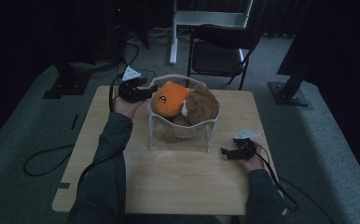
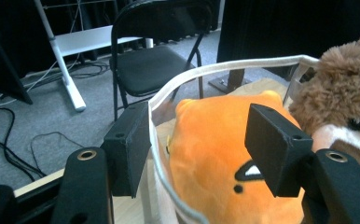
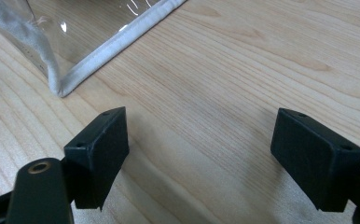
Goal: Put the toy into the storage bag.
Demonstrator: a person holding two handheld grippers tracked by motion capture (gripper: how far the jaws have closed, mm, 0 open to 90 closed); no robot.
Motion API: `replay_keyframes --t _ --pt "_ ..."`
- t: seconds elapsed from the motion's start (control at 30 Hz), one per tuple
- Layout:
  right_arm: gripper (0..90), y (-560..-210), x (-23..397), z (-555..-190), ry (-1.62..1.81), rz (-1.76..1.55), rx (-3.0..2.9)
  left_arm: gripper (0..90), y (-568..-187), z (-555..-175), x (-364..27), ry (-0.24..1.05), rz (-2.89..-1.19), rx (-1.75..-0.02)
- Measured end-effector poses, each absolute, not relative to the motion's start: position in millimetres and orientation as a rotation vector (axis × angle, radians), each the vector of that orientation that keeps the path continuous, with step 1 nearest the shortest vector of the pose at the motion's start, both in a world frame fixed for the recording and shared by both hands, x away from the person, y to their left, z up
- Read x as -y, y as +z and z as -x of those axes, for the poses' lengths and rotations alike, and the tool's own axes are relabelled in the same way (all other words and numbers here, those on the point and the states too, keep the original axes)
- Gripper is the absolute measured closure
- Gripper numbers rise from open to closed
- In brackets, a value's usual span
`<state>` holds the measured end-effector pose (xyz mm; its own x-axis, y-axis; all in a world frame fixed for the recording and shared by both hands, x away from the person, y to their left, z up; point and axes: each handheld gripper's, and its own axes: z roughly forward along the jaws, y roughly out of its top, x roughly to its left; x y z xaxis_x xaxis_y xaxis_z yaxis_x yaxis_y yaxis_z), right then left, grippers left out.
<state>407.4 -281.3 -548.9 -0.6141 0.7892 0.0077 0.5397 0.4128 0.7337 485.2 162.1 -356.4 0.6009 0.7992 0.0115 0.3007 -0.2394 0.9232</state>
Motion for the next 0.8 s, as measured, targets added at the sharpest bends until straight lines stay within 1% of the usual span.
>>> replay_keyframes --t 0.43,0.8 --pt "18.3 -548.9 281.4 -407.4 1.024 -1.146 -2.334 40.5 -369.6 -469.4 -179.7 0.622 -1.788 -0.919" --pt "18.3 -548.9 281.3 -407.3 1.024 -1.147 -2.333 40.4 -390.0 -446.9 -203.0 0.623 -1.724 -0.972"
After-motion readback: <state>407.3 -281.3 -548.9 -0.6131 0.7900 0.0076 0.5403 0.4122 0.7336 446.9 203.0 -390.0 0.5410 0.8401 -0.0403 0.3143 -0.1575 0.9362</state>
